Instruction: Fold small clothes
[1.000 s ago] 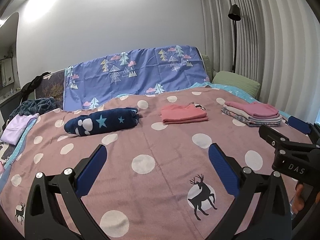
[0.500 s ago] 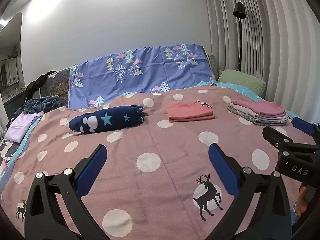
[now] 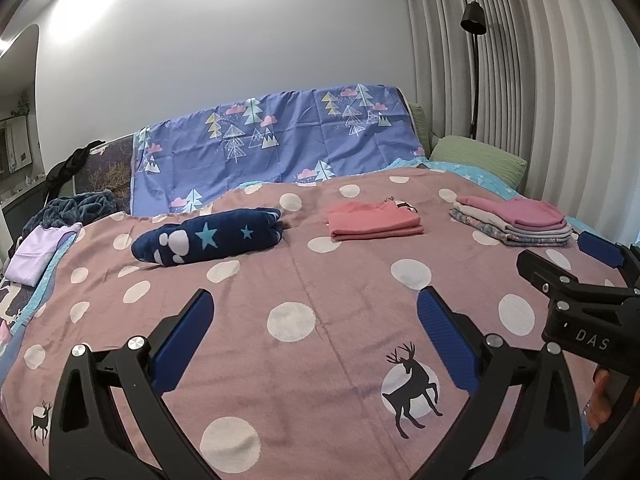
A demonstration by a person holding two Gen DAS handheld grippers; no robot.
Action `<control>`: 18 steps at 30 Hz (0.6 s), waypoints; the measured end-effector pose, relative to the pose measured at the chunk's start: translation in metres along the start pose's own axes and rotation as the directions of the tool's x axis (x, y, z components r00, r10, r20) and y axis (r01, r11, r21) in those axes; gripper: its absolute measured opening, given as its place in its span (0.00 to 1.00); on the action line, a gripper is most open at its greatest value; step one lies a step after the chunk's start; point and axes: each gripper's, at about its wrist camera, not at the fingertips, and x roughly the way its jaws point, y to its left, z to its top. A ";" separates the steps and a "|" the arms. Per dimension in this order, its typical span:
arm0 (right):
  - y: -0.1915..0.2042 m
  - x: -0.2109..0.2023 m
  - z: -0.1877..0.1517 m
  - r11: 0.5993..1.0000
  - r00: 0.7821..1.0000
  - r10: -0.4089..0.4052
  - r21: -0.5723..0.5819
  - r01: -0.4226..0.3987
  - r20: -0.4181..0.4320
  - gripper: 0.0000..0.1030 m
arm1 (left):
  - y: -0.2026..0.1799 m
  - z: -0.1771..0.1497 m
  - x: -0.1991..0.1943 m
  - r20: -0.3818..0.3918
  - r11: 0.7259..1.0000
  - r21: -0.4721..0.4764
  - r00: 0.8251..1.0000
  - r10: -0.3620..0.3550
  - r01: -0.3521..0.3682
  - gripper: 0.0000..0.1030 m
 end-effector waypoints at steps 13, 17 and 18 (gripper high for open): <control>0.001 0.001 0.000 1.000 1.000 0.000 -0.001 0.000 -0.001 0.98 | -0.001 0.001 0.000 0.001 1.000 0.005 1.000 -0.004 0.004 0.99; 0.000 0.001 0.000 1.000 1.000 0.000 -0.001 0.000 -0.001 0.98 | -0.001 0.001 0.000 0.001 1.000 0.005 1.000 -0.005 0.005 0.99; 0.000 0.001 0.000 1.000 1.000 0.001 -0.001 -0.001 -0.001 0.98 | 0.000 0.001 0.000 0.001 1.000 0.005 1.000 -0.005 0.005 0.99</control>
